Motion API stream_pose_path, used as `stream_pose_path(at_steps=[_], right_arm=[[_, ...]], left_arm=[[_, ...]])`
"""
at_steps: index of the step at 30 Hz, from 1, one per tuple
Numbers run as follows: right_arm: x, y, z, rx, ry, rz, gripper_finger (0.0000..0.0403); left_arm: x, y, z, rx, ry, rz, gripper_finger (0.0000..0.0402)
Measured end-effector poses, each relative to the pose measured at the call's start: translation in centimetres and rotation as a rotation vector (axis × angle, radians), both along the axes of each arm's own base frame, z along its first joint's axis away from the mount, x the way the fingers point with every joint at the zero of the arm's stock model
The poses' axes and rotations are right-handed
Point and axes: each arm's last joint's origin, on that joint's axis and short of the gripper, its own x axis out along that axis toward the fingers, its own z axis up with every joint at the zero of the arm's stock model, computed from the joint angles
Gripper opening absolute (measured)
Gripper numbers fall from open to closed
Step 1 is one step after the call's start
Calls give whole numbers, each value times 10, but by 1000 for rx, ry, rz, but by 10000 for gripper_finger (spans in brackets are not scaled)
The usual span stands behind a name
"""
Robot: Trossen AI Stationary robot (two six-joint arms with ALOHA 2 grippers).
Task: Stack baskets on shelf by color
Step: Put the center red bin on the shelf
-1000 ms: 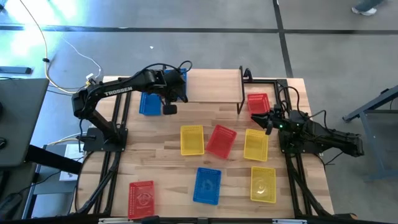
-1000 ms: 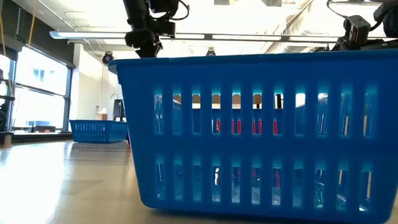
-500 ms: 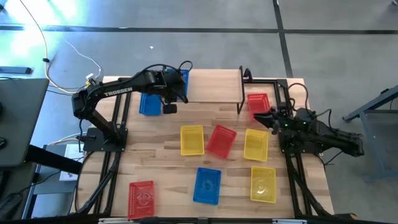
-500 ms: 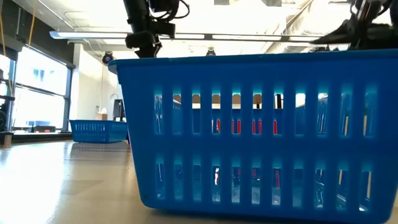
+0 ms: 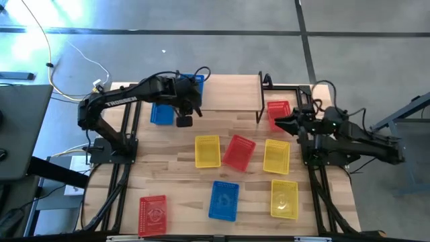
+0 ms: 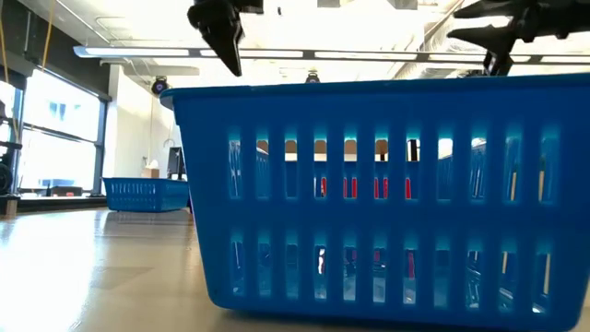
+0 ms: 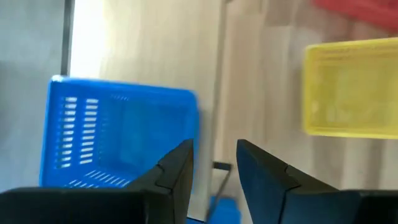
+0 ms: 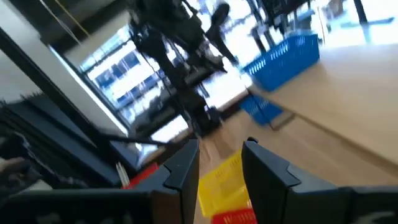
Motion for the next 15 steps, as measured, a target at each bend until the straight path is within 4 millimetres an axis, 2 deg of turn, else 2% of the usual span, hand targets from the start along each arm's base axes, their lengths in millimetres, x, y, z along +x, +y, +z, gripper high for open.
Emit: stream_pose_path(at_steps=[8, 15], right_arm=[[30, 0, 12, 79, 242, 110, 108], [52, 12, 30, -16, 427, 153, 108]], left_arm=[[-14, -39, 30, -14, -150, -7, 102], [-28, -54, 45, -51, -251, 44, 102]])
